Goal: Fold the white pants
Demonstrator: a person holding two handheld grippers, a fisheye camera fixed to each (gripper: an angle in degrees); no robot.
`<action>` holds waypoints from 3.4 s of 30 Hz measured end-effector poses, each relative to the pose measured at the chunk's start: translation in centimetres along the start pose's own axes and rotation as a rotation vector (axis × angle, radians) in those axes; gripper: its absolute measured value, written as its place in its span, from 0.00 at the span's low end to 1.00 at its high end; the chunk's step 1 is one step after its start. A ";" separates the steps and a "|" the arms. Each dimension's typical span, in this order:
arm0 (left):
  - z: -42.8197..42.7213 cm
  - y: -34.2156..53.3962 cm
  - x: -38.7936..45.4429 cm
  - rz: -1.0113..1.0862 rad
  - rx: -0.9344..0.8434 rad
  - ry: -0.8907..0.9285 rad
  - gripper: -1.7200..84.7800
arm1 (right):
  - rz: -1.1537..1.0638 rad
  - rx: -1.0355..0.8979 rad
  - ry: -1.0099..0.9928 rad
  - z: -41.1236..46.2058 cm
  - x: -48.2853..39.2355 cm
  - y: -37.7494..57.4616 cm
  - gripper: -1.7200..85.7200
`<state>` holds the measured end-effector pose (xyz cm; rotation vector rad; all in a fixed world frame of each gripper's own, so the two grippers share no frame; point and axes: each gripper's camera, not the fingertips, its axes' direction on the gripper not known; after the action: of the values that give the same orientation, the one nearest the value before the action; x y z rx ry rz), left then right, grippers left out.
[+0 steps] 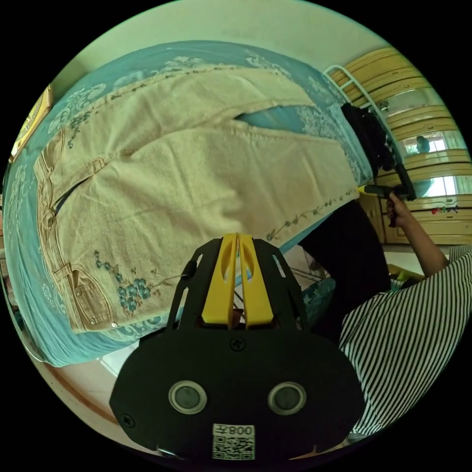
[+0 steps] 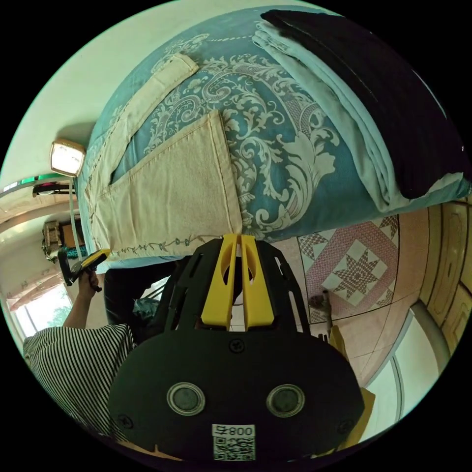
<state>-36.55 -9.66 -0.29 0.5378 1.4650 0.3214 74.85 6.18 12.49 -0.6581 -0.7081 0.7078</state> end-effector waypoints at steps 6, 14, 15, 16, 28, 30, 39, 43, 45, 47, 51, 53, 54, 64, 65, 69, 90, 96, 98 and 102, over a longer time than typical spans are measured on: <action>-4.5 -7.7 0.9 -0.020 0.165 0.004 0.09 | 0.019 0.181 -0.078 -1.5 1.0 -3.1 0.07; -3.5 -14.7 1.6 -0.098 0.045 -0.118 0.06 | -0.067 0.135 0.014 4.5 -2.6 -15.9 0.12; -3.9 -14.6 1.7 -0.106 0.052 -0.111 0.05 | -0.061 0.111 0.017 5.3 -2.5 -16.6 0.12; -4.3 -14.7 2.0 -0.127 0.040 -0.080 0.04 | -0.049 0.133 0.052 5.9 -2.6 -17.1 0.11; -15.8 -15.0 4.4 -0.130 0.172 -0.050 0.02 | -0.049 0.122 0.088 12.7 -2.9 -22.7 0.03; -19.3 -13.3 3.7 -0.155 0.239 -0.034 0.03 | -0.007 0.156 0.035 13.2 -2.1 -23.1 0.03; -32.3 -1.1 -7.4 -0.537 0.350 -0.130 0.04 | -0.155 0.211 -0.061 17.7 -6.2 -27.1 0.03; -35.5 0.1 -10.2 -0.601 0.381 -0.108 0.04 | -0.518 0.049 -0.151 25.7 -18.3 -30.7 0.04; -36.9 -0.4 -10.6 -0.595 0.401 -0.094 0.04 | -0.686 -0.023 -0.157 29.7 -24.5 -31.6 0.05; -38.5 -1.5 -10.7 -0.563 0.412 -0.100 0.04 | -0.880 -0.071 -0.139 34.4 -32.3 -32.3 0.08; -40.4 -2.5 -10.8 -0.541 0.395 -0.137 0.04 | -1.125 -0.074 -0.075 40.6 -42.2 -32.8 0.10; -41.2 -2.7 -10.8 -0.531 0.381 -0.136 0.03 | -1.262 -0.059 -0.024 44.5 -47.2 -33.0 0.10; -41.5 -2.7 -10.7 -0.531 0.388 -0.134 0.03 | -1.290 -0.056 -0.011 45.5 -48.2 -33.1 0.10; -47.5 -2.4 -9.5 -0.531 0.445 -0.077 0.02 | -1.500 0.013 0.232 59.8 -55.1 -36.6 0.09; -48.1 -2.5 -9.3 -0.531 0.446 -0.073 0.02 | -1.509 0.013 0.239 60.8 -55.0 -37.1 0.08; -49.9 -2.7 -8.9 -0.531 0.456 -0.062 0.02 | -1.493 0.039 0.201 62.5 -54.6 -39.0 0.05; -56.3 -3.7 -5.3 -0.518 0.491 -0.029 0.02 | -1.550 0.071 0.097 70.4 -55.4 -47.7 0.11; -57.2 -4.4 -4.1 -0.520 0.484 -0.031 0.02 | -1.558 0.052 0.177 73.6 -56.3 -50.3 0.05; -57.4 -4.9 -3.8 -0.520 0.481 -0.027 0.02 | -1.557 0.067 0.178 73.8 -56.5 -51.3 0.04; -57.6 -5.6 -3.1 -0.518 0.485 -0.033 0.02 | -1.512 0.078 0.107 72.8 -56.4 -53.4 0.03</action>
<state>-94.40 -7.46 -1.70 0.5187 1.5941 -0.4595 6.76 -46.71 74.85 0.0356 -0.8460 -0.6890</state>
